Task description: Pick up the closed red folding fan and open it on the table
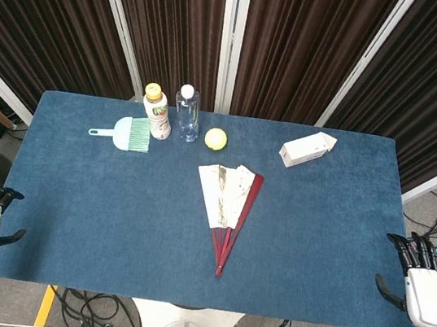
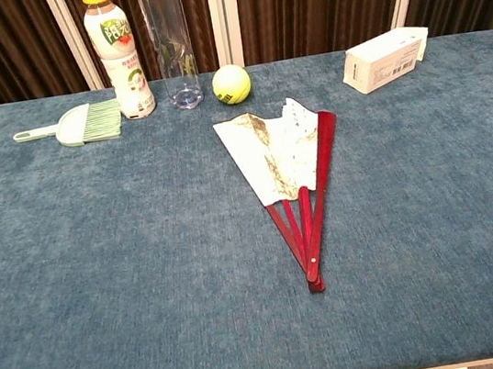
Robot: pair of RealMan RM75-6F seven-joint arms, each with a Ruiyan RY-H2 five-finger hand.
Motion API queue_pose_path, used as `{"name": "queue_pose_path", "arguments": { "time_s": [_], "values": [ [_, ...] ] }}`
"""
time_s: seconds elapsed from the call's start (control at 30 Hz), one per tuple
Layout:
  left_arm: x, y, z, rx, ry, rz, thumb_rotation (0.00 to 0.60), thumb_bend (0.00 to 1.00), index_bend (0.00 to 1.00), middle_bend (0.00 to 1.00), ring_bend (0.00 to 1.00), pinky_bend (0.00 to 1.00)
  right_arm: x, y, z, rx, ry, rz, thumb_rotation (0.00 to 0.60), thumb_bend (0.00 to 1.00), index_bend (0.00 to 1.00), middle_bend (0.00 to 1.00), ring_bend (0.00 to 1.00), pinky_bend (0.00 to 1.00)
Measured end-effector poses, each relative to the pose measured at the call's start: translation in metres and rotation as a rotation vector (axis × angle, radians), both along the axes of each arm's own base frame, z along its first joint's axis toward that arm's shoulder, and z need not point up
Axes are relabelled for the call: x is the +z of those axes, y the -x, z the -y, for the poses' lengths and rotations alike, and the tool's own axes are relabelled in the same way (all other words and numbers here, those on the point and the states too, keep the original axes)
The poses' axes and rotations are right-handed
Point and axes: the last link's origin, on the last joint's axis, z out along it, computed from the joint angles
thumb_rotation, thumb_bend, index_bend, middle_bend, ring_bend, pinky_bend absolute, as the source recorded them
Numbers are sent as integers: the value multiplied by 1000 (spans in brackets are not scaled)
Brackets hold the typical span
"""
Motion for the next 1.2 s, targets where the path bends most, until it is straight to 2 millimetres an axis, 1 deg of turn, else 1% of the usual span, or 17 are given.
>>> {"name": "queue_pose_path", "arguments": {
  "time_s": [0.37, 0.47, 0.53, 0.6, 0.67, 0.8, 0.93, 1.03, 1.13, 1.2],
  "values": [
    [0, -3, 0, 3, -1, 12, 600, 97, 335, 307, 260, 183, -4, -4, 9, 31, -36, -4, 600, 224, 155, 169, 0, 0],
    [0, -3, 0, -4, -5, 16, 600, 97, 335, 309, 259, 183, -9, -9, 16, 54, -66, -10, 600, 220, 157, 186, 0, 0],
    [0, -4, 0, -9, -6, 18, 600, 97, 335, 309, 259, 183, -16, -16, 26, 86, -100, -19, 600, 163, 183, 212, 0, 0],
    [1, -5, 0, -16, -7, 21, 600, 97, 336, 309, 259, 183, -24, -24, 37, 119, -135, -25, 600, 62, 240, 252, 0, 0],
    [2, -6, 1, -23, -4, 19, 600, 97, 336, 309, 259, 183, -37, -34, 51, 157, -177, -31, 600, 23, 278, 276, 3, 0],
    [3, -5, 3, -23, -7, 23, 600, 97, 336, 309, 260, 183, -71, -57, 81, 232, -249, -29, 600, 9, 342, 307, 18, 0],
    [1, -3, 5, -11, -7, 31, 600, 97, 336, 309, 259, 183, -116, -80, 108, 279, -301, -12, 600, 20, 371, 310, 19, 0],
    [1, -1, 6, -5, -6, 33, 600, 97, 336, 309, 259, 183, -146, -89, 124, 287, -320, -17, 600, 44, 382, 311, 19, 0],
    [2, 0, 6, -3, -11, 36, 600, 97, 336, 309, 259, 183, -172, -96, 139, 291, -331, -39, 600, 59, 387, 316, 19, 0],
    [1, 1, 5, -2, -9, 37, 600, 96, 336, 309, 259, 183, -186, -99, 146, 293, -331, -52, 600, 60, 393, 323, 19, 0]
  ]
}}
